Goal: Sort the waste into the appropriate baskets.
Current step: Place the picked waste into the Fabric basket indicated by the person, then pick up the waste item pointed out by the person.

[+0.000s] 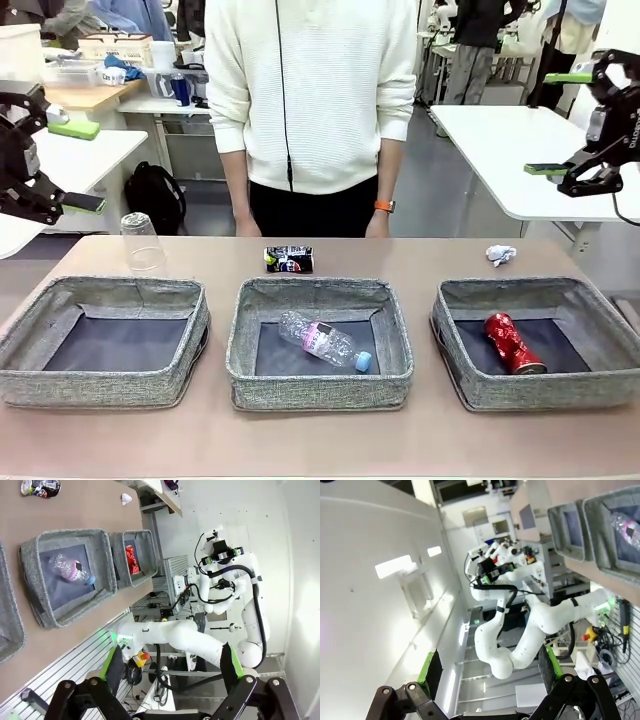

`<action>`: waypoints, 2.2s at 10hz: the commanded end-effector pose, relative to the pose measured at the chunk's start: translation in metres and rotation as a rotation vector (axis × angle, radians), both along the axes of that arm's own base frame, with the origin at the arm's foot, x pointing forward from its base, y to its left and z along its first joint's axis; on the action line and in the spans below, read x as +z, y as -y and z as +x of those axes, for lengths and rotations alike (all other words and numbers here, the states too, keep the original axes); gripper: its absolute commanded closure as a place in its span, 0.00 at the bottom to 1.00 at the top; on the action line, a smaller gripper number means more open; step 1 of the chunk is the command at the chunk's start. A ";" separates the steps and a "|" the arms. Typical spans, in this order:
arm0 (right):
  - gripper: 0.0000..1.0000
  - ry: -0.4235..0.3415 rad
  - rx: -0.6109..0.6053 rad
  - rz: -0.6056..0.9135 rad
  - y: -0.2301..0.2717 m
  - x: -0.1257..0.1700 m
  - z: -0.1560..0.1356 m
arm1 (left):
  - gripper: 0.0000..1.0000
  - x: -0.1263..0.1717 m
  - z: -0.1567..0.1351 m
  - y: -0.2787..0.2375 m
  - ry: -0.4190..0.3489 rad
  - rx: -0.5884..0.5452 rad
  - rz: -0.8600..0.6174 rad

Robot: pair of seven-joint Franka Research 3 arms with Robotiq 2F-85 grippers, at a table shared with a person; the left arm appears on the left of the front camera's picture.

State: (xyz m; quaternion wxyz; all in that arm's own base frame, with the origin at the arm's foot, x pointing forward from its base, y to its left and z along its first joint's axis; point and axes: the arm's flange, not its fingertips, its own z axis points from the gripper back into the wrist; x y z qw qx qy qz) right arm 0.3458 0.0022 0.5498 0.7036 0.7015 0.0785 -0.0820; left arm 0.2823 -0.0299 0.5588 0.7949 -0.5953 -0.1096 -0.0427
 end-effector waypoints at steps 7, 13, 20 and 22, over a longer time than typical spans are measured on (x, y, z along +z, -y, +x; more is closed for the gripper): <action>0.00 0.007 0.001 0.002 0.000 0.001 0.000 | 0.00 0.002 -0.002 -0.002 -0.013 -0.005 0.010; 0.00 0.007 0.001 0.002 0.000 0.001 0.000 | 0.00 0.002 -0.002 -0.002 -0.013 -0.005 0.010; 0.00 0.007 0.001 0.002 0.000 0.001 0.000 | 0.00 0.002 -0.002 -0.002 -0.013 -0.005 0.010; 0.00 0.007 0.001 0.002 0.000 0.001 0.000 | 0.00 0.002 -0.002 -0.002 -0.013 -0.005 0.010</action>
